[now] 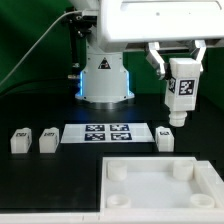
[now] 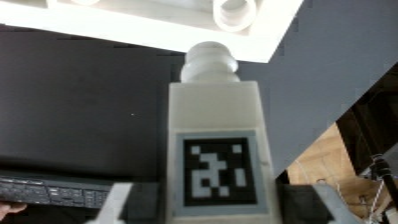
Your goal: Assemble one leg
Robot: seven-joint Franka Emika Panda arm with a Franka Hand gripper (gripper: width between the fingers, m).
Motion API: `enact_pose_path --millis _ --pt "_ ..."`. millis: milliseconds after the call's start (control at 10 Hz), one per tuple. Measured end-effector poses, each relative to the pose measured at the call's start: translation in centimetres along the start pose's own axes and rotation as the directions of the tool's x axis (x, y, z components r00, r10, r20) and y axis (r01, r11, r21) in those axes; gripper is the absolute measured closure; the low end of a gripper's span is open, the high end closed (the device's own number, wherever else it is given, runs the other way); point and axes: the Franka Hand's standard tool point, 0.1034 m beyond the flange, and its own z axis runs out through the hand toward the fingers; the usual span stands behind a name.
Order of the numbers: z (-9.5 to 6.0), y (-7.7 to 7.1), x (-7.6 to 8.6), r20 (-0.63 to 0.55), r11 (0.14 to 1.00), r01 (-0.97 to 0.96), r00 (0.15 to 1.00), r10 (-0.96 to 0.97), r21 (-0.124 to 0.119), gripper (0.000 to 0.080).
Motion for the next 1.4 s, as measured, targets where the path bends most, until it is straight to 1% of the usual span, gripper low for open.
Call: enact_pose_path --millis 100,200,500,600,1000,1100,1200,1300,1400 --pt "0.7 1.1 -0.1 0.006 1.0 0.008 1.0 -0.008 -0.004 0.0508" --pt "1.4 1.3 -0.1 0.01 1.0 -0.003 1.0 0.003 0.0 0.0508" --pt "3.2 0.7 -0.7 0.029 1.0 -0.009 1.0 0.009 0.02 0.0508" --pt "3.6 0.5 -0.6 0.027 1.0 -0.013 1.0 0.013 0.024 0.0508" --pt "7.3 -1.7 0.4 0.028 0.998 -0.023 0.999 0.021 0.062 0.0508" --pt "8.0 -2.2 0.6 0.028 0.997 -0.022 0.999 0.02 0.069 0.0508" --pt "8.4 -2.1 0.7 0.028 0.997 -0.023 0.999 0.021 0.071 0.0508" --pt "9.0 -1.7 0.4 0.034 0.997 -0.029 0.999 0.027 0.068 0.0508" --pt "9.2 -1.6 0.2 0.038 0.997 -0.031 0.999 0.029 0.068 0.0508"
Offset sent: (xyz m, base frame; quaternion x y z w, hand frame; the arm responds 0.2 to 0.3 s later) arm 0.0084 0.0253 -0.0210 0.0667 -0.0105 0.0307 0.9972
